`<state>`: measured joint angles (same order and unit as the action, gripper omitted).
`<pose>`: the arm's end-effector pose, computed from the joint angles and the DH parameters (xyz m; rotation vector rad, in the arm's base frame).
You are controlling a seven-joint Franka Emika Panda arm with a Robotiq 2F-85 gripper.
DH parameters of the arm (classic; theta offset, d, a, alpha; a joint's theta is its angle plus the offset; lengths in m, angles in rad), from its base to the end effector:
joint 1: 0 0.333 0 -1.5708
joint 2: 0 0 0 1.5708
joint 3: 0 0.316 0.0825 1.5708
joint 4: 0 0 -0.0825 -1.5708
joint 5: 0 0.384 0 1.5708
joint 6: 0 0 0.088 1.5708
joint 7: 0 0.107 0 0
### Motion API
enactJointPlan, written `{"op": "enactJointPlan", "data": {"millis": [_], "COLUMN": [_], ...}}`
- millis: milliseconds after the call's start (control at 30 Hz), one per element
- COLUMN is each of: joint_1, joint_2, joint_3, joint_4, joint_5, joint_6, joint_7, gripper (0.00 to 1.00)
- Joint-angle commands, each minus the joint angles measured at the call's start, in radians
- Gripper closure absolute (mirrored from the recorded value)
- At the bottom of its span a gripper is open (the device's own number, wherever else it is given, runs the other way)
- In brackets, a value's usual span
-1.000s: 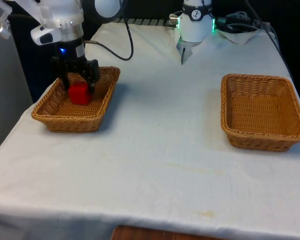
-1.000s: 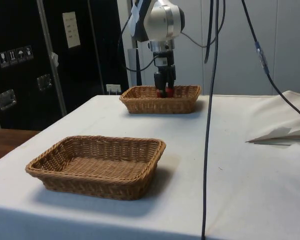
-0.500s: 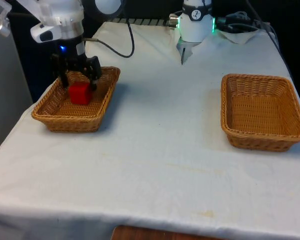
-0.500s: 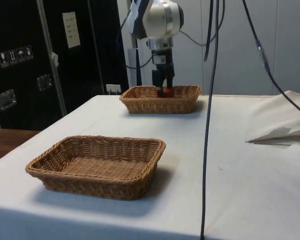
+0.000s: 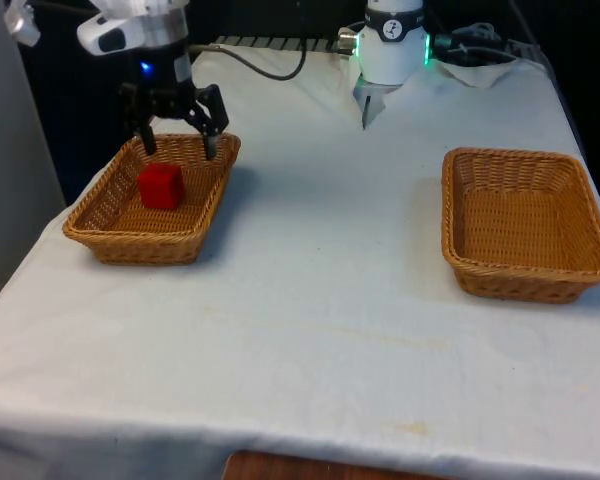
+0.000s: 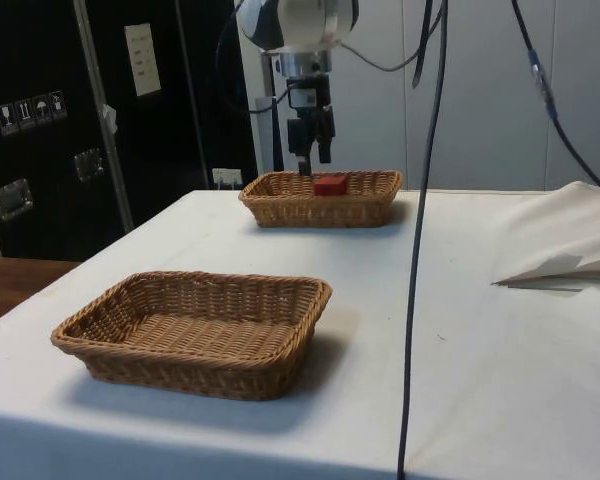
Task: Pick up the red cube and place it into the right basket.
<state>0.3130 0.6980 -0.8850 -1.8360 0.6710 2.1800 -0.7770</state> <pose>0.5673 -0.2855 0.2565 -3.1155 0.1588 0.0234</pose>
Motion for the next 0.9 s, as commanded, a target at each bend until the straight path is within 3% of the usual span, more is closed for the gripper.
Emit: {"op": "enactJointPlan", "data": {"millis": [0, 133, 167, 200, 333, 400, 433, 467, 667, 700, 733, 767, 867], "joint_1": [0.020, 0.043, 0.032, 0.053, 0.070, 0.085, 0.070, 0.089, 0.118, 0.121, 0.101, 0.124, 0.133], "joint_2": [-0.014, -0.037, -0.037, -0.048, -0.068, -0.082, -0.076, -0.086, -0.122, -0.127, -0.118, -0.133, -0.157], "joint_3": [-0.008, -0.006, 0.003, -0.004, 0.002, 0.005, 0.014, 0.006, 0.023, 0.027, 0.035, 0.031, 0.048], "joint_4": [-0.014, -0.030, -0.022, -0.038, -0.053, -0.065, -0.052, -0.069, -0.099, -0.104, -0.087, -0.108, -0.125], "joint_5": [-0.011, -0.024, -0.024, -0.031, -0.041, -0.045, -0.041, -0.046, -0.058, -0.060, -0.054, -0.062, -0.078], "joint_6": [0.005, 0.010, 0.000, 0.014, 0.022, 0.028, 0.010, 0.030, 0.050, 0.053, 0.034, 0.058, 0.071], "joint_7": [0.011, 0.026, 0.025, 0.035, 0.047, 0.054, 0.049, 0.056, 0.075, 0.078, 0.069, 0.081, 0.097], "gripper": [0.00, 0.00, 0.00, 0.00, 0.00, 0.00, 0.00, 0.00, 0.00, 0.00, 0.00, 0.00, 0.00]}}
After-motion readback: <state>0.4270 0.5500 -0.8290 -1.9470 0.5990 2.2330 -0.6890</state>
